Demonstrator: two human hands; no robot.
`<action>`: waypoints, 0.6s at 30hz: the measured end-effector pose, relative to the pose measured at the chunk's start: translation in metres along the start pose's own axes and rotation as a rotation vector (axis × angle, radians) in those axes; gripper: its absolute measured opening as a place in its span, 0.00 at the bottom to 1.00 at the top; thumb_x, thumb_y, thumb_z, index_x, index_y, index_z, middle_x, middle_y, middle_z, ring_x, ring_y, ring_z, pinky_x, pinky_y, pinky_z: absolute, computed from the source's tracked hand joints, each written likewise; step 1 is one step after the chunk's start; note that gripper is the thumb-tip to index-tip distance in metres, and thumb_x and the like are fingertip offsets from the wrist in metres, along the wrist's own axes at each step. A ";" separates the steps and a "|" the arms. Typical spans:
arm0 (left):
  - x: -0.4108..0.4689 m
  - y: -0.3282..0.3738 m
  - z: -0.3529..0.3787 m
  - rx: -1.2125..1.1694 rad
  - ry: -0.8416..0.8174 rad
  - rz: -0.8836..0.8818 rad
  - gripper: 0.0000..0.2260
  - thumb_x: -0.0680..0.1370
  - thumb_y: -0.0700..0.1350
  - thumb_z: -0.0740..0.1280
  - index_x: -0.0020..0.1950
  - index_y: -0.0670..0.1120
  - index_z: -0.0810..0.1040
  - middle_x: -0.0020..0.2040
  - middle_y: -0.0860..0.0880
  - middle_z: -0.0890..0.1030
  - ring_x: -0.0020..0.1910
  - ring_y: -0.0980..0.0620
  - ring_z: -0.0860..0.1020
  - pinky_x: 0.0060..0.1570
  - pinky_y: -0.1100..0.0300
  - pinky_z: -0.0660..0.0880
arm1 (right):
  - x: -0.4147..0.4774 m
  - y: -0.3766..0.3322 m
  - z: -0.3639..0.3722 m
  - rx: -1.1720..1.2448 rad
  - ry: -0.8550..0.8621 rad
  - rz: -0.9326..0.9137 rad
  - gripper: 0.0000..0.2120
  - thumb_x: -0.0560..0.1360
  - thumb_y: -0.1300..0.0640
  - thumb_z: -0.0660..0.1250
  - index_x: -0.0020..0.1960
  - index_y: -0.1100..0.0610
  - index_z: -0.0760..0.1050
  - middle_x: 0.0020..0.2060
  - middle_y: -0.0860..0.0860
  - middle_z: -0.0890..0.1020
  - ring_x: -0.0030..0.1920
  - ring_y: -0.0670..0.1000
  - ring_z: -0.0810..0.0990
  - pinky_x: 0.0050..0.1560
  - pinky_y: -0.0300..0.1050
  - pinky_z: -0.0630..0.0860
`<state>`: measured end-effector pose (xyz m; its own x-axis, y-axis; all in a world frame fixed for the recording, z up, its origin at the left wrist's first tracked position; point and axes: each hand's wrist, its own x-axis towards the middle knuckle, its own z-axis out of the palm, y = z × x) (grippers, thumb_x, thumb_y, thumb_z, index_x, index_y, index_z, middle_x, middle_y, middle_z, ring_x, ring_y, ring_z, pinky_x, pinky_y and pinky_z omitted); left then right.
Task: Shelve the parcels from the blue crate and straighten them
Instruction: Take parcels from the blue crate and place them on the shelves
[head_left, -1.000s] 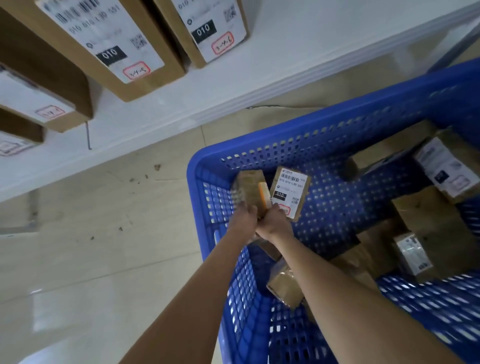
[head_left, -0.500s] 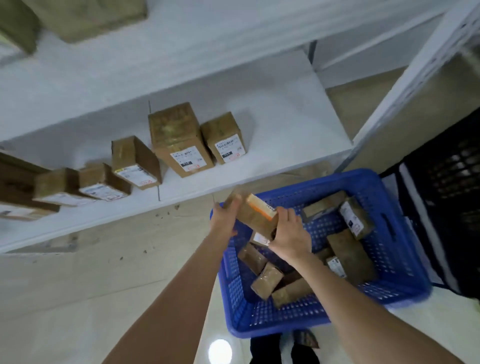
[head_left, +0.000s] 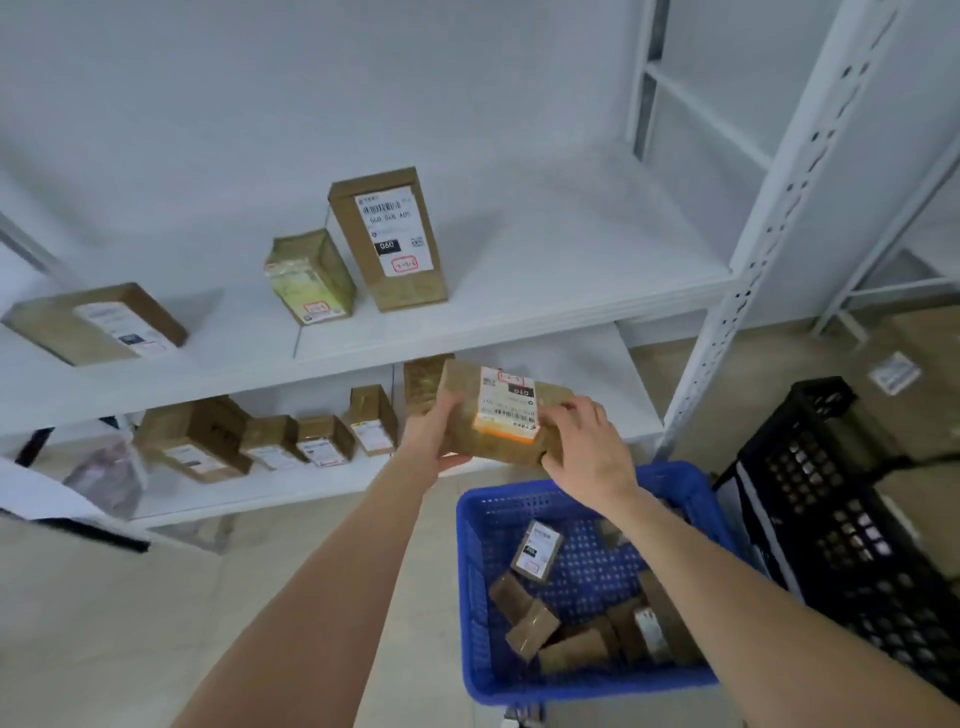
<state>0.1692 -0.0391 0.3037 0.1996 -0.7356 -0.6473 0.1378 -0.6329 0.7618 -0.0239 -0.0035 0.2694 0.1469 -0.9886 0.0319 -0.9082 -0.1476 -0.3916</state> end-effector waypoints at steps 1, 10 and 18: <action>-0.012 0.005 -0.005 0.002 0.009 0.025 0.15 0.75 0.53 0.69 0.56 0.45 0.74 0.54 0.43 0.81 0.52 0.43 0.80 0.54 0.43 0.78 | -0.001 -0.004 -0.013 0.027 0.016 0.024 0.23 0.75 0.50 0.65 0.69 0.52 0.68 0.67 0.54 0.67 0.66 0.54 0.66 0.64 0.48 0.70; -0.087 0.049 -0.045 0.074 0.000 0.153 0.05 0.74 0.46 0.68 0.47 0.46 0.75 0.49 0.43 0.80 0.47 0.45 0.80 0.36 0.51 0.81 | 0.000 -0.054 -0.089 0.402 0.057 0.321 0.31 0.76 0.40 0.65 0.73 0.54 0.64 0.70 0.55 0.66 0.70 0.56 0.66 0.66 0.53 0.66; -0.106 0.080 -0.082 0.284 -0.092 0.249 0.02 0.76 0.43 0.62 0.44 0.46 0.73 0.39 0.45 0.76 0.38 0.49 0.75 0.45 0.52 0.77 | 0.003 -0.105 -0.093 0.957 -0.081 0.438 0.38 0.72 0.42 0.71 0.76 0.54 0.61 0.72 0.54 0.68 0.70 0.57 0.67 0.67 0.53 0.65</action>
<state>0.2389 0.0082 0.4353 0.1031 -0.8855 -0.4530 -0.1810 -0.4645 0.8669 0.0351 0.0068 0.3965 -0.0612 -0.9402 -0.3352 -0.2059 0.3405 -0.9174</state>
